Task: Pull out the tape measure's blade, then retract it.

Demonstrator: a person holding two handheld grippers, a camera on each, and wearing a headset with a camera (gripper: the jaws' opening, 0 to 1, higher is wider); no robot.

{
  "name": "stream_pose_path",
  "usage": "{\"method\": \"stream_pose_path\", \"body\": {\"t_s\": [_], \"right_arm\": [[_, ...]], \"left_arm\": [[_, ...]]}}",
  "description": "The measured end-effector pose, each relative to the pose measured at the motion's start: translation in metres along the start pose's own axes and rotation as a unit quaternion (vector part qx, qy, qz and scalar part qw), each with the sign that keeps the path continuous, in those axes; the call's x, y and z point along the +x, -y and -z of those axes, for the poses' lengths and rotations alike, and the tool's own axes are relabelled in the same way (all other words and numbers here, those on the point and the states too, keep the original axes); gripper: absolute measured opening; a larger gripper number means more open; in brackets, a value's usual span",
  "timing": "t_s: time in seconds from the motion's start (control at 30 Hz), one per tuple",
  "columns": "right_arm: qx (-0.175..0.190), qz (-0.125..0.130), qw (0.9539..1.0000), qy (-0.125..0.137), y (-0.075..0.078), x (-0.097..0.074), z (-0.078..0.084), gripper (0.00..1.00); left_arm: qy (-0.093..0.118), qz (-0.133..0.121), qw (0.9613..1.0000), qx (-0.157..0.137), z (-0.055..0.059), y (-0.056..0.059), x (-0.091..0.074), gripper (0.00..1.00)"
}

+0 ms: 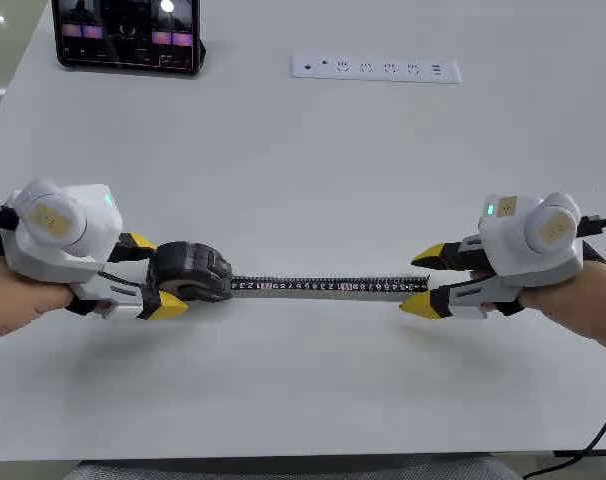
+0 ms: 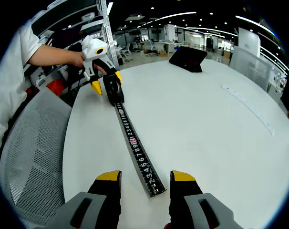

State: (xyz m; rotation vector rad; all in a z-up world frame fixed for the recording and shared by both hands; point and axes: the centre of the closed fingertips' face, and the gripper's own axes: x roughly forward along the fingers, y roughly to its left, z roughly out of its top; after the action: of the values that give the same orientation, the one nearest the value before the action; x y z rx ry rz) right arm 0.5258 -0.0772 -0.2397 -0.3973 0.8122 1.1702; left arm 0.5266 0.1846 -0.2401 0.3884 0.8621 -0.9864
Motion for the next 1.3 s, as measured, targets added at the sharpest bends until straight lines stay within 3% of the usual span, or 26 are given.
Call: {"method": "stream_pose_path", "body": {"t_s": [0.13,0.73,0.83,0.9,1.03,1.3], "right_arm": [[0.01,0.009,0.9999,0.004,-0.002,-0.001,0.0,0.4],[0.016,0.05,0.9982,0.029,-0.006,-0.005,-0.011,0.51],[0.018,0.059,0.9974,0.037,-0.006,-0.007,-0.014,0.53],[0.022,0.063,0.9969,0.042,-0.008,-0.007,-0.015,0.54],[0.021,0.073,0.9957,0.052,-0.013,-0.01,-0.017,0.56],[0.008,0.104,0.9922,0.069,-0.014,-0.016,-0.021,0.66]], "left_arm": [[0.008,-0.002,1.0,-0.002,-0.001,0.005,-0.003,0.47],[0.032,-0.034,0.9988,-0.017,0.0,0.007,-0.011,0.56],[0.046,-0.045,0.9977,-0.021,-0.004,0.005,-0.015,0.58],[0.07,-0.054,0.9958,-0.023,-0.01,0.005,-0.02,0.58],[0.094,-0.071,0.9927,-0.029,-0.013,0.004,-0.027,0.58],[0.115,-0.089,0.9883,-0.047,-0.011,0.008,-0.033,0.64]]}}
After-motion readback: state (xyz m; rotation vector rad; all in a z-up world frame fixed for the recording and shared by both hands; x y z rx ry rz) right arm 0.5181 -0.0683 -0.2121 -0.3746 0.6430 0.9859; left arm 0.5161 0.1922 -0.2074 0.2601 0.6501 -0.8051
